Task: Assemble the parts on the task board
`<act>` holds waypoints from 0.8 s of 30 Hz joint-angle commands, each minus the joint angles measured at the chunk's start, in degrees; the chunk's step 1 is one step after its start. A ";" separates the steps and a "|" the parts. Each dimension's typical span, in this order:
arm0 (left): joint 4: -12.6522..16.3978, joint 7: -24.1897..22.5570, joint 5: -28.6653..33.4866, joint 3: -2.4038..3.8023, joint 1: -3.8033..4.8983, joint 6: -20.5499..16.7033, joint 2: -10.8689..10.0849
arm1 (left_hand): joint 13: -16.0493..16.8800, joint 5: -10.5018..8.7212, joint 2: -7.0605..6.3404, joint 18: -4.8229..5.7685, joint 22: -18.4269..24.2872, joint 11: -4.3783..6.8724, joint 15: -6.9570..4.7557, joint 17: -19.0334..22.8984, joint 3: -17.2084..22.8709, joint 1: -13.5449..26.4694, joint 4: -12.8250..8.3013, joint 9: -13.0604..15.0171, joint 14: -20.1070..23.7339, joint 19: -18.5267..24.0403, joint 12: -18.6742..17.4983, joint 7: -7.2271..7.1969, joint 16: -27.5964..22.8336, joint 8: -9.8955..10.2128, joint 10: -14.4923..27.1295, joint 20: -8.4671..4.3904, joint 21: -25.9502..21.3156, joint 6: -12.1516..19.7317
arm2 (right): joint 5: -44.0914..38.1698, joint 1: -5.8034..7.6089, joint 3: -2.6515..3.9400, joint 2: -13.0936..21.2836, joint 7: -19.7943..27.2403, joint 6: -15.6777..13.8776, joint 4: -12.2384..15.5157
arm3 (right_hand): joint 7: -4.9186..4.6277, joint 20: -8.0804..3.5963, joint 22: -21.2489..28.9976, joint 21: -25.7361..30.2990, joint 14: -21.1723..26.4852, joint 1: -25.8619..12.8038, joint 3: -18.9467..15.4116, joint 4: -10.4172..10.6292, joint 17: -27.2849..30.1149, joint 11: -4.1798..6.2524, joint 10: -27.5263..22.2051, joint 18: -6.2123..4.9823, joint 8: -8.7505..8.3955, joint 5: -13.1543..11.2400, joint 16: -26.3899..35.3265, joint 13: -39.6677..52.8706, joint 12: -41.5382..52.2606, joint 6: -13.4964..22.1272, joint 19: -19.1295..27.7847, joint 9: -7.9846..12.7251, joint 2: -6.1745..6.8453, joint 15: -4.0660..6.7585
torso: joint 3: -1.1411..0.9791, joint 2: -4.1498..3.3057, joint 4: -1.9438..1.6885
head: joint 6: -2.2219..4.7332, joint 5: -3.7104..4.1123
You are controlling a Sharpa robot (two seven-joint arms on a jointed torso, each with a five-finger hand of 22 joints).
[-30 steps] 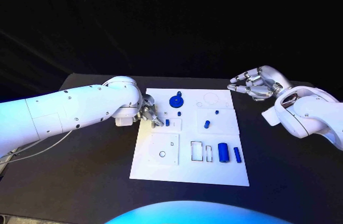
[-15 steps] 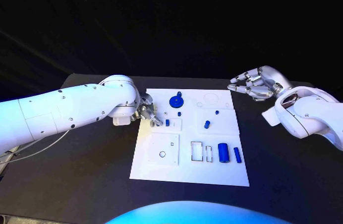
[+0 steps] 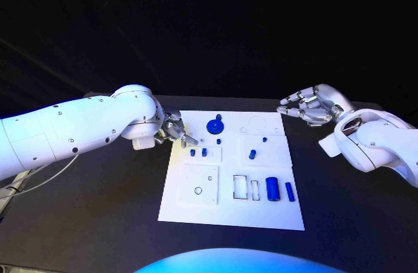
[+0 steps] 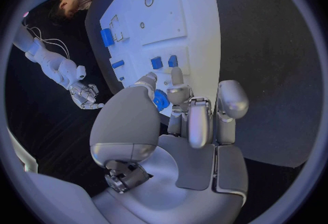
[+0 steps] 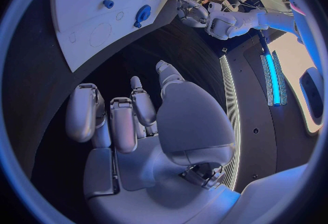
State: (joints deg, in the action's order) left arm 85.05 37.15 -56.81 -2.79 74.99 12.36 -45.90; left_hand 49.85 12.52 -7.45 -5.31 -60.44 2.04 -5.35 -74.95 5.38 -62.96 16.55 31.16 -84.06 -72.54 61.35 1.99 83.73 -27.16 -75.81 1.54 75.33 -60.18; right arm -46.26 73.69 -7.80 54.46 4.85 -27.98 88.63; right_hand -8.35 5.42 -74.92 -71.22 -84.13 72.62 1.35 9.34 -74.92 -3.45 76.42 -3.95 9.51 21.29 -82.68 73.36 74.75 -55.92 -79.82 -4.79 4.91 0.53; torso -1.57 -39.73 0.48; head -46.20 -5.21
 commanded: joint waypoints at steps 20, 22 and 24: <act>1.99 -35.98 -12.04 -1.48 -3.10 -35.65 2.54 | -32.67 0.36 -3.14 -5.07 29.83 -6.80 6.61 38.44 9.71 -23.73 -4.11 -12.13 21.07 20.37 -32.32 5.68 -36.93 8.49 20.77 5.58 -28.02 7.43 | 0.40 -0.34 0.01 0.14 1.53 -1.31 -0.03 | 0.31 -0.19 -1.00 3.24 -2.35 0.56 -0.51 0.14 -1.31 0.23 -4.78 -1.25 0.59 0.57 2.55 -6.36 -6.07 0.18 1.83 -0.05 -0.86 0.44 | 0.01 -0.03 -0.06 | 1.15 1.93; 1.68 -35.86 -15.02 -1.67 -3.41 -35.71 3.11 | -33.85 0.30 -3.89 -5.16 30.01 -6.83 6.61 38.70 9.34 -23.26 -3.80 -12.97 20.47 19.92 -33.51 5.52 -36.51 9.29 20.60 5.71 -28.22 7.46 | 0.43 -0.35 0.01 0.15 1.59 -1.38 -0.02 | 0.34 -0.23 -0.65 3.85 -2.23 0.66 -0.57 0.18 -0.87 0.24 -5.49 -1.36 0.66 0.58 2.97 -7.51 -7.15 0.23 2.07 -0.04 -0.91 0.46 | 0.03 -0.06 -0.01 | 1.22 1.90; 1.21 -34.26 -19.85 -1.91 -3.91 -34.77 3.97 | -35.46 0.32 -4.46 -5.19 30.28 -6.95 6.69 39.18 9.26 -23.65 -3.97 -14.08 20.52 19.58 -35.21 5.29 -36.33 10.23 20.77 5.79 -28.61 7.20 | 0.52 -0.37 0.01 0.17 1.67 -1.46 0.00 | 0.36 -0.26 -0.38 4.36 -2.18 0.79 -0.67 0.26 -0.56 0.28 -6.51 -1.43 0.76 0.59 3.33 -9.28 -8.83 0.31 2.19 -0.02 -0.95 0.52 | 0.01 -0.07 0.04 | 1.22 1.90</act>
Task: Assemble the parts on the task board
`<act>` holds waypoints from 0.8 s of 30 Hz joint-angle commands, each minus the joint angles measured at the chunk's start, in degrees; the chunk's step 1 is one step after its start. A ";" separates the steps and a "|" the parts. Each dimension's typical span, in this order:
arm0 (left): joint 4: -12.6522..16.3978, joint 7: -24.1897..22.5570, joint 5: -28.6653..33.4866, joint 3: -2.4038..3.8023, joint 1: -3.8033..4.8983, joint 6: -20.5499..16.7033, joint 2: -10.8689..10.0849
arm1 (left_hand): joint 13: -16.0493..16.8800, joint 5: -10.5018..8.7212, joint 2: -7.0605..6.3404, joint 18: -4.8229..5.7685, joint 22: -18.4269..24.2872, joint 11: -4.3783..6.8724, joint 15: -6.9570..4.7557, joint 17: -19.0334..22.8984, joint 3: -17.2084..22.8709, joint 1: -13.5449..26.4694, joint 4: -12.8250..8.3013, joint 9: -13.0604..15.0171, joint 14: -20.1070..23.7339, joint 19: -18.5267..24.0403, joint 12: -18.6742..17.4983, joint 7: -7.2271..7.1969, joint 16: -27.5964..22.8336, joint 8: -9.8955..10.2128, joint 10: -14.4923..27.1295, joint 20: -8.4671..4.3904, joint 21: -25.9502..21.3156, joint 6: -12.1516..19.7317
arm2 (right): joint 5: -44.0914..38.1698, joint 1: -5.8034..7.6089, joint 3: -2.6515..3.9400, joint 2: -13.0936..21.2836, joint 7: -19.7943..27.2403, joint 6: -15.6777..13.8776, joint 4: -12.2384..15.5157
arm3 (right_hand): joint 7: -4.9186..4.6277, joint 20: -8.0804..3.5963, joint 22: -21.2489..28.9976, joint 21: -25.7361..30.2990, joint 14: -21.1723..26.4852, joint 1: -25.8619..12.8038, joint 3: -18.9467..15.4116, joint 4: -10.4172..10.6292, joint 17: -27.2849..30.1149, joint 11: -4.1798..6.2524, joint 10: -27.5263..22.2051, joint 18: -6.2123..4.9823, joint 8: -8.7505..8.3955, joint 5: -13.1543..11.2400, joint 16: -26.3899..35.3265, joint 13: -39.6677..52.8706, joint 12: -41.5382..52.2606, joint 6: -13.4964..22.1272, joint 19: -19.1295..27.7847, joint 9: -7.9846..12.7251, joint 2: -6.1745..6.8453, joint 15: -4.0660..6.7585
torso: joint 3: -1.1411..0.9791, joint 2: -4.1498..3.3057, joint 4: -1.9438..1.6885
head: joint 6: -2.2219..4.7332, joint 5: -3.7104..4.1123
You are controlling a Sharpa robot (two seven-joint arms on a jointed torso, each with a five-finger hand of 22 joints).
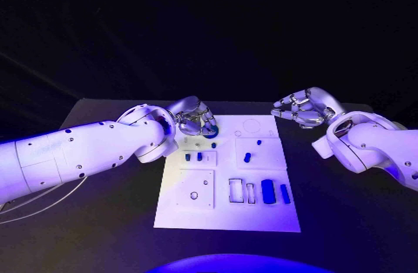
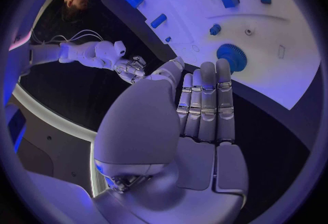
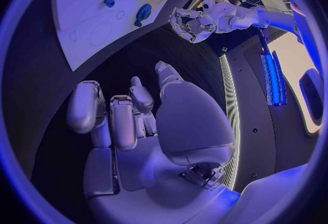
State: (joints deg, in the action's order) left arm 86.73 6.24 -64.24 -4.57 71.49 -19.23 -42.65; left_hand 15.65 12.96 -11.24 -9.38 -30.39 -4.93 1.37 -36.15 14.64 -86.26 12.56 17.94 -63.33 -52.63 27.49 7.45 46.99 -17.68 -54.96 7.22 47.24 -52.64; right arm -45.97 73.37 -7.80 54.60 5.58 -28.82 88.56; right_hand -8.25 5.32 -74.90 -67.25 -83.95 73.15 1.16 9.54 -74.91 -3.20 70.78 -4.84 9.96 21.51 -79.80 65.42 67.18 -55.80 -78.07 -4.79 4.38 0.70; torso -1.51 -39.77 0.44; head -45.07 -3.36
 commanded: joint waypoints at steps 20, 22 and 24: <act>-3.72 4.48 -25.66 -0.78 -2.07 7.51 4.52 | -7.74 -0.11 -0.55 -1.10 -3.44 0.44 -0.56 -4.88 -6.92 -0.60 1.15 -7.17 -5.17 -3.36 -4.18 -1.00 17.71 4.75 -1.67 -0.44 4.45 -3.93 | 0.52 -0.06 0.02 0.13 1.18 -0.63 0.22 | 0.24 -0.20 -0.17 0.86 -2.41 0.39 -0.61 0.23 -0.44 0.03 -2.12 -0.58 0.32 0.41 0.69 -3.72 -3.47 0.52 0.44 0.04 -0.50 0.36 | -0.07 -0.04 0.14 | 0.15 0.05; -3.97 4.51 -25.78 -0.78 -2.12 7.96 4.67 | -8.07 -0.09 -0.29 -1.10 -3.95 0.39 -0.54 -6.00 -6.87 -0.96 1.26 -7.46 -5.85 -3.38 -4.42 -1.02 19.23 4.96 -2.22 -0.46 5.13 -4.41 | 0.52 -0.06 0.02 0.10 1.19 -0.63 0.22 | 0.24 -0.21 -0.18 0.85 -2.40 0.40 -0.61 0.25 -0.41 0.03 -2.23 -0.57 0.34 0.42 0.73 -3.94 -3.66 0.52 0.42 0.04 -0.52 0.36 | -0.07 -0.01 0.03 | 0.16 0.09; -4.32 4.49 -25.85 -0.78 -2.19 8.09 4.88 | -8.49 -0.10 -0.11 -1.10 -4.54 0.36 -0.53 -7.32 -6.78 -1.26 1.45 -7.82 -6.68 -3.36 -4.88 -0.92 20.88 5.34 -2.71 -0.46 5.90 -4.79 | 0.52 -0.06 0.02 0.06 1.20 -0.59 0.23 | 0.24 -0.21 -0.18 0.85 -2.40 0.40 -0.61 0.25 -0.41 0.03 -2.23 -0.57 0.34 0.42 0.73 -3.94 -3.66 0.52 0.42 0.04 -0.52 0.36 | -0.08 0.01 0.01 | 0.14 0.07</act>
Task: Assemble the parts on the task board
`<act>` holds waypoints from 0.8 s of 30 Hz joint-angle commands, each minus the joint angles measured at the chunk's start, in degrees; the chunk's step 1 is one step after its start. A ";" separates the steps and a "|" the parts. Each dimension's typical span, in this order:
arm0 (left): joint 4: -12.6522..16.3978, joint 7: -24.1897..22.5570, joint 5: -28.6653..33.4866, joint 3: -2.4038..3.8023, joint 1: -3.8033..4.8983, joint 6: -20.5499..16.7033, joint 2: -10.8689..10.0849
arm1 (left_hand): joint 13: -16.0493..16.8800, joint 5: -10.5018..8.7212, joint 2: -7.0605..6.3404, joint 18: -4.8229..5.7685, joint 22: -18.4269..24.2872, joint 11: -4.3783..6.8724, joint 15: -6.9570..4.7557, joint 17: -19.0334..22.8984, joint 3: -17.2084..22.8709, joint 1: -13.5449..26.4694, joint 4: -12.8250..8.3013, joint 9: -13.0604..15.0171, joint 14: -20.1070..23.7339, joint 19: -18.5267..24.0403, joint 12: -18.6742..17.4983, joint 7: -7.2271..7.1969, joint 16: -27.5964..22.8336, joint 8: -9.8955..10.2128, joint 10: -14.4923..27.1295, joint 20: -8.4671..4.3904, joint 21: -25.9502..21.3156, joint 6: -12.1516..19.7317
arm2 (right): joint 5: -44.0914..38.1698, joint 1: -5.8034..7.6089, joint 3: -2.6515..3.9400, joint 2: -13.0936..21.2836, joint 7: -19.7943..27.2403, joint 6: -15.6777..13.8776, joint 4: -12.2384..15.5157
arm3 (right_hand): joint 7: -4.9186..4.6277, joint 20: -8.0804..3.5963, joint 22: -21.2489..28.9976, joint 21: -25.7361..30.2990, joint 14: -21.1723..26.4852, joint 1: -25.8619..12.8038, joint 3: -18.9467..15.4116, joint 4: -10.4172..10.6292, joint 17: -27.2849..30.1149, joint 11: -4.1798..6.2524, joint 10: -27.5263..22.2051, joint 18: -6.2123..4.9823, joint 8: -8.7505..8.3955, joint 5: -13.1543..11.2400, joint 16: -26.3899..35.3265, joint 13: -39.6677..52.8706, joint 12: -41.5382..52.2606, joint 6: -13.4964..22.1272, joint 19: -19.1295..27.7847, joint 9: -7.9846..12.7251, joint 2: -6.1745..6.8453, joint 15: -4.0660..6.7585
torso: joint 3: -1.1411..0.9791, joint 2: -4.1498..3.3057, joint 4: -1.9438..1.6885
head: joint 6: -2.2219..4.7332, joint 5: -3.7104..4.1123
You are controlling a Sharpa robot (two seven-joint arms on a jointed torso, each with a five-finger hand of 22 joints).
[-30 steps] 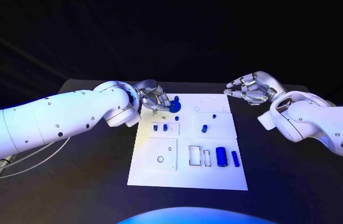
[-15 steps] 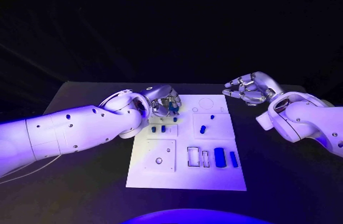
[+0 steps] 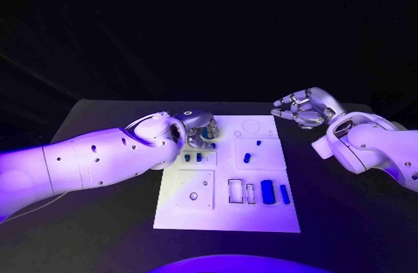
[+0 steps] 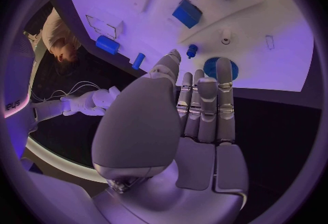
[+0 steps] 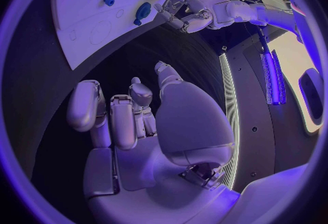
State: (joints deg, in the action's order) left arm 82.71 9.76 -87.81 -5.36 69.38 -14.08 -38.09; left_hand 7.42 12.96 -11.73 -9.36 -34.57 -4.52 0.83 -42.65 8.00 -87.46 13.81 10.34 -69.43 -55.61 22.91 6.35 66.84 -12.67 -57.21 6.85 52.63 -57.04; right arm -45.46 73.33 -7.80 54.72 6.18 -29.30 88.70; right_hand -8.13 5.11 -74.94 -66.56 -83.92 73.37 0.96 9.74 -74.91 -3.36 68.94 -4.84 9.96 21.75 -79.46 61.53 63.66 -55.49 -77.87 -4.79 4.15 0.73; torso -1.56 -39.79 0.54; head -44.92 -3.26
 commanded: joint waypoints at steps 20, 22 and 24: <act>-3.50 -0.35 -1.92 0.13 -1.75 2.09 2.10 | -3.40 0.08 1.59 -0.86 -6.14 0.11 -0.28 -6.84 6.17 -3.72 0.62 -2.55 -5.48 -1.47 -5.46 0.51 8.64 3.37 -4.81 -0.62 7.12 -3.40 | -1.49 -0.03 0.02 -0.36 0.57 0.26 0.09 | 0.21 -0.08 0.05 0.66 -2.51 0.42 -0.52 0.27 -0.32 0.29 -0.28 -0.61 0.67 2.00 0.66 -1.12 -0.92 0.15 0.14 0.02 -0.25 0.42 | -0.07 -0.05 0.02 | 0.03 -0.06; -3.66 -0.56 -1.69 0.14 -1.80 1.82 2.19 | -3.46 0.08 1.64 -0.79 -6.66 0.10 -0.27 -7.07 6.64 -3.81 0.61 -2.63 -5.68 -1.69 -5.67 0.57 8.88 3.49 -5.11 -0.63 7.56 -3.56 | -1.51 -0.04 0.02 -0.42 0.57 0.29 0.03 | 0.23 -0.09 0.04 0.68 -2.52 0.44 -0.54 0.30 -0.32 0.30 -0.23 -0.61 0.71 2.23 0.68 -1.18 -0.94 0.13 0.11 0.02 -0.24 0.43 | -0.10 -0.06 0.02 | -0.01 -0.03; -3.73 -0.70 -1.51 0.15 -1.82 1.62 2.26 | -3.50 0.08 1.64 -0.72 -7.27 0.09 -0.27 -7.43 7.27 -3.90 0.57 -2.74 -5.97 -1.94 -5.93 0.67 9.20 3.66 -5.56 -0.64 8.10 -3.75 | -1.52 -0.05 0.02 -0.48 0.57 0.32 -0.01 | 0.23 -0.09 0.04 0.68 -2.52 0.44 -0.54 0.30 -0.32 0.30 -0.23 -0.61 0.71 2.23 0.68 -1.18 -0.94 0.13 0.11 0.02 -0.24 0.43 | -0.09 -0.05 0.04 | -0.09 0.02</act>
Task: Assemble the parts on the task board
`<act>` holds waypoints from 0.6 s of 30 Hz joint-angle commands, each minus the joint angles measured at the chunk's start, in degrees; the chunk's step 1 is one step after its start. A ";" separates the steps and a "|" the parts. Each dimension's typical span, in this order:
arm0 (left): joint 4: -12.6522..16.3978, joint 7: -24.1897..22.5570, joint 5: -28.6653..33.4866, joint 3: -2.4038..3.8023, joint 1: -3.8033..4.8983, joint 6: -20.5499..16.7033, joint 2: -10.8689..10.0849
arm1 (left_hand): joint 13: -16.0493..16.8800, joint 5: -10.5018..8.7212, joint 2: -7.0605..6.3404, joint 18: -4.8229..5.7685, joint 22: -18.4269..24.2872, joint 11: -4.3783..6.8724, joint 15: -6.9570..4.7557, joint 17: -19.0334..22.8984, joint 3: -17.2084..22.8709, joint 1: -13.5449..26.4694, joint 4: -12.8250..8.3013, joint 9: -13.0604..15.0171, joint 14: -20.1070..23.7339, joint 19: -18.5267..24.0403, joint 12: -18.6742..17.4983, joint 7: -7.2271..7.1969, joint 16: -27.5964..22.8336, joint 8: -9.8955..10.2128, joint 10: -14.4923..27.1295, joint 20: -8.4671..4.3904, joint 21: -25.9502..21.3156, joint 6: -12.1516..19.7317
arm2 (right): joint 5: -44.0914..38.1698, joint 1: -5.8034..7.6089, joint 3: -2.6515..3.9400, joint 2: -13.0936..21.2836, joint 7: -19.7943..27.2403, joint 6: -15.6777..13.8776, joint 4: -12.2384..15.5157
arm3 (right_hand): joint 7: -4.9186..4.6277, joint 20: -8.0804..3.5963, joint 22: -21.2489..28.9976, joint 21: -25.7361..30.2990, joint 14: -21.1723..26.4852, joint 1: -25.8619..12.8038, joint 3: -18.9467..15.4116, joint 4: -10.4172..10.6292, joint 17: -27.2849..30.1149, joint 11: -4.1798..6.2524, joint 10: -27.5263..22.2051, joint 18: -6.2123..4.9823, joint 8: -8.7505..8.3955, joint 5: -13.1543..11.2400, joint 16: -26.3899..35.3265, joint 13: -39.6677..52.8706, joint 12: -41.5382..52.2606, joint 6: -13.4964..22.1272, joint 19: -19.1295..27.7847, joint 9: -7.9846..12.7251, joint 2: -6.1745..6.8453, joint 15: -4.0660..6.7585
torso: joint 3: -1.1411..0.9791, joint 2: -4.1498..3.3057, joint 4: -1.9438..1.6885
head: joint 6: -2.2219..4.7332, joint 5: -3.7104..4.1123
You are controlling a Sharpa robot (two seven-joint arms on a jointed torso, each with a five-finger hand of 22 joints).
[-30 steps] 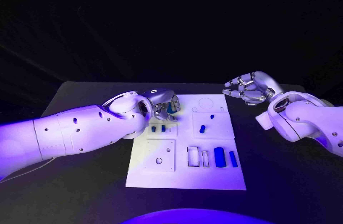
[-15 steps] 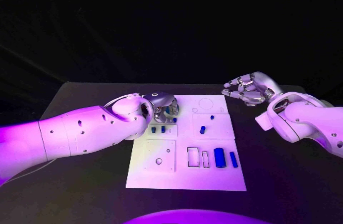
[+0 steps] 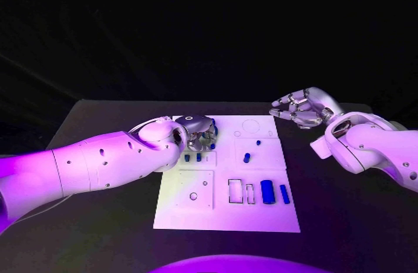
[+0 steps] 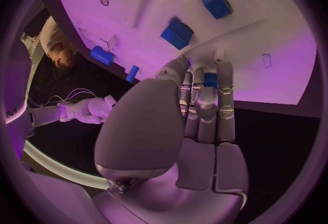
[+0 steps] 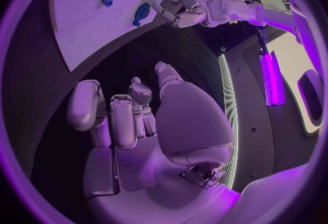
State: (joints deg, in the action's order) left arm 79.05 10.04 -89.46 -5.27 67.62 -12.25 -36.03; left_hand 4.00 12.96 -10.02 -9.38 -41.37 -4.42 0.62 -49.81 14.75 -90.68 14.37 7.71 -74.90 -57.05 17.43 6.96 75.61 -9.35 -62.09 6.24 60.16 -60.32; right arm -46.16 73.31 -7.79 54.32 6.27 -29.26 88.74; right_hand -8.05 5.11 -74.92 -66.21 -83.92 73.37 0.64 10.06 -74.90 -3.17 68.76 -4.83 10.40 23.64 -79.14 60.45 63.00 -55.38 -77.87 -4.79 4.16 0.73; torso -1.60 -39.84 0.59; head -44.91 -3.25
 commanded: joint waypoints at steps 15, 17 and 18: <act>0.07 -1.14 1.21 0.10 -0.10 0.18 0.59 | -0.20 -0.01 -1.08 -0.37 -3.03 -0.17 0.03 -1.46 2.99 -0.06 -0.01 -0.76 -1.62 -1.49 -2.30 0.46 1.69 1.54 -1.85 0.02 2.81 -0.83 | -0.83 -0.06 0.02 -0.15 0.35 0.53 -0.04 | 0.16 -0.11 0.04 0.39 -2.53 0.46 -0.24 0.03 -0.32 0.13 0.05 -0.61 0.33 0.64 0.38 -0.12 -0.24 -0.03 0.10 0.01 -0.22 0.45 | -0.04 0.03 0.01 | -0.30 0.07; 0.12 -1.26 1.39 0.11 -0.10 0.08 0.64 | -0.20 -0.01 -1.15 -0.39 -2.99 -0.15 0.03 -1.43 3.07 -0.04 -0.03 -0.78 -1.64 -1.43 -2.40 0.40 1.72 1.59 -1.86 0.03 2.81 -0.84 | -0.83 -0.06 0.02 -0.13 0.33 0.55 -0.04 | 0.16 -0.11 0.04 0.39 -2.53 0.46 -0.24 0.03 -0.32 0.13 0.05 -0.61 0.33 0.64 0.38 -0.12 -0.24 -0.03 0.10 0.01 -0.22 0.45 | -0.03 0.02 -0.01 | -0.33 0.09; 0.11 -1.29 1.44 0.11 -0.10 0.01 0.67 | -0.21 0.00 -1.18 -0.42 -2.86 -0.14 0.03 -1.26 3.11 -0.03 -0.04 -0.80 -1.58 -1.33 -2.45 0.37 1.68 1.61 -1.85 0.03 2.74 -0.84 | -0.83 -0.06 0.02 -0.13 0.32 0.56 -0.04 | 0.16 -0.11 0.04 0.39 -2.53 0.46 -0.24 0.03 -0.32 0.13 0.05 -0.61 0.33 0.64 0.38 -0.12 -0.24 -0.03 0.10 0.01 -0.22 0.45 | -0.05 0.01 -0.02 | -0.30 0.07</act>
State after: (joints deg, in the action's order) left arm 79.00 9.55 -88.69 -5.20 67.56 -12.37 -35.54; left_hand 3.83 12.96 -10.58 -9.37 -44.34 -4.63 0.53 -51.20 17.57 -90.58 14.38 6.98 -76.19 -58.27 15.27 7.34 77.11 -8.09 -63.65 6.24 62.62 -60.70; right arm -46.44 73.28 -7.79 54.21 6.28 -29.18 88.67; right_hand -8.05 5.11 -74.91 -66.21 -83.93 73.37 0.64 10.06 -74.90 -3.18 68.77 -4.83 10.40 23.96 -79.14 60.32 63.00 -55.37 -77.87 -4.79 4.16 0.73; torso -1.64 -39.80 0.58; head -45.21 -3.21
